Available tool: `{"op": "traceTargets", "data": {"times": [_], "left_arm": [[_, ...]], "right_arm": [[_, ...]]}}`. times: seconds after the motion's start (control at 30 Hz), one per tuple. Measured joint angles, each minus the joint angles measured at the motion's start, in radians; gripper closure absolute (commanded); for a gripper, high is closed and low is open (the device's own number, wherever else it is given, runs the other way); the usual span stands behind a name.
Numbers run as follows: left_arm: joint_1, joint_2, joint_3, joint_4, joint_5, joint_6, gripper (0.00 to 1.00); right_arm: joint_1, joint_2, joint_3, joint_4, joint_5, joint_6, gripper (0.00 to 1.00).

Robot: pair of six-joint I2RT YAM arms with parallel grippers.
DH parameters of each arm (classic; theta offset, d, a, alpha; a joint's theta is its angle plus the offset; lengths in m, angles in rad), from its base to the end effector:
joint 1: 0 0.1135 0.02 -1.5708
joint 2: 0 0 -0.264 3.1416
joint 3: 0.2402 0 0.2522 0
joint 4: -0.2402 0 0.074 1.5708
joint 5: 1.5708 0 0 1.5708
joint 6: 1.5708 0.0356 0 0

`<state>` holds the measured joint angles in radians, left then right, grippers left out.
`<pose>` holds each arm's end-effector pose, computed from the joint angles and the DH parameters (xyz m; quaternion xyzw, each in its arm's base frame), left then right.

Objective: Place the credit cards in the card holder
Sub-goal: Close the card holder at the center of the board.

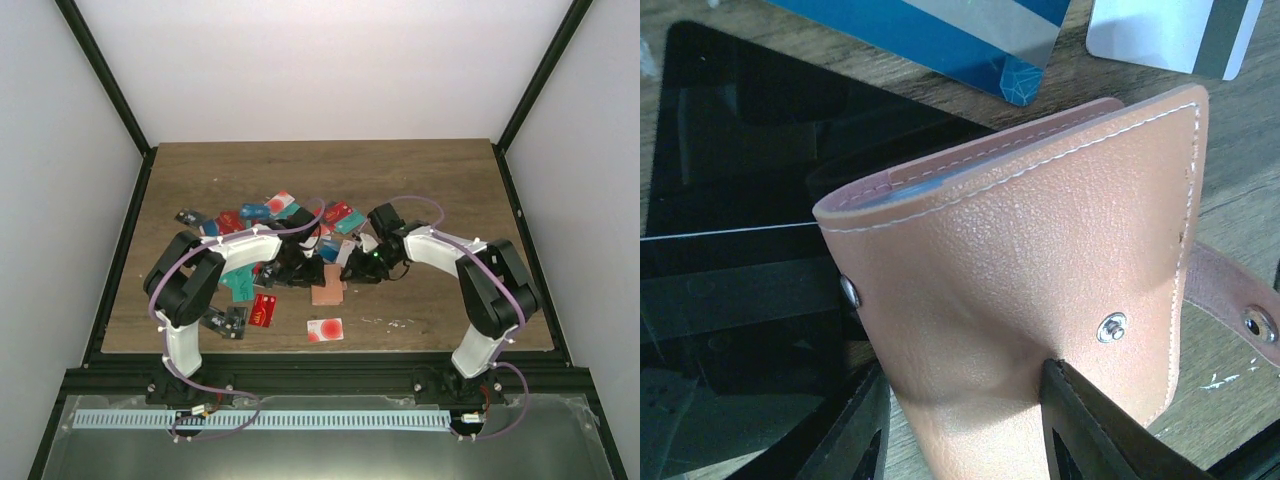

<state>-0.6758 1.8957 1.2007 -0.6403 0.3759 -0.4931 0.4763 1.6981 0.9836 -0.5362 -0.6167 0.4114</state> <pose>0.2694 -0.2328 0.1487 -0.1109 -0.9695 0.2184 0.0061 0.2663 0.1606 0.1624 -0.0789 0.9386 0.3358 0.0085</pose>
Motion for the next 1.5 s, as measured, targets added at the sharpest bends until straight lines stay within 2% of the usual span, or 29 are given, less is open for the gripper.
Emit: {"op": "traceTargets", "data": {"times": [0.17, 0.37, 0.43, 0.67, 0.8, 0.93, 1.13, 1.23, 1.3, 1.43, 1.5], "left_arm": [[0.000, 0.000, 0.000, 0.000, 0.001, 0.000, 0.56], [-0.002, 0.000, 0.000, 0.000, 0.002, 0.000, 0.56], [-0.002, 0.000, 0.000, 0.001, 0.002, 0.000, 0.56], [-0.004, 0.000, 0.000, 0.001, 0.002, 0.000, 0.56], [-0.005, 0.000, 0.000, 0.002, 0.002, 0.000, 0.57], [-0.010, 0.000, 0.000, 0.003, 0.002, 0.000, 0.57], [-0.014, 0.000, 0.000, 0.003, 0.002, 0.000, 0.57], [-0.014, 0.000, 0.000, 0.003, 0.002, 0.000, 0.57], [-0.014, 0.000, 0.000, 0.003, 0.002, 0.000, 0.57], [-0.014, 0.000, 0.000, 0.003, 0.002, 0.000, 0.57], [-0.014, 0.000, 0.000, 0.003, 0.002, 0.000, 0.57]], "right_arm": [[0.006, 0.012, 0.000, -0.006, 0.006, -0.005, 0.72], [0.006, 0.023, 0.002, -0.006, 0.013, -0.007, 0.88], [0.007, 0.025, 0.003, -0.008, 0.017, -0.004, 0.90], [0.007, 0.025, 0.005, -0.010, 0.019, -0.003, 0.91], [0.007, 0.025, 0.011, -0.013, 0.015, -0.002, 0.80], [0.009, 0.025, 0.025, -0.006, -0.007, 0.005, 0.78], [0.018, 0.027, 0.047, -0.001, -0.025, 0.014, 0.90], [0.019, 0.027, 0.052, 0.000, -0.026, 0.016, 0.91], [0.019, 0.027, 0.052, -0.002, -0.025, 0.016, 0.87], [0.020, 0.027, 0.053, -0.013, -0.015, 0.013, 0.68], [0.021, 0.027, 0.054, -0.022, -0.002, 0.011, 0.63]]}}
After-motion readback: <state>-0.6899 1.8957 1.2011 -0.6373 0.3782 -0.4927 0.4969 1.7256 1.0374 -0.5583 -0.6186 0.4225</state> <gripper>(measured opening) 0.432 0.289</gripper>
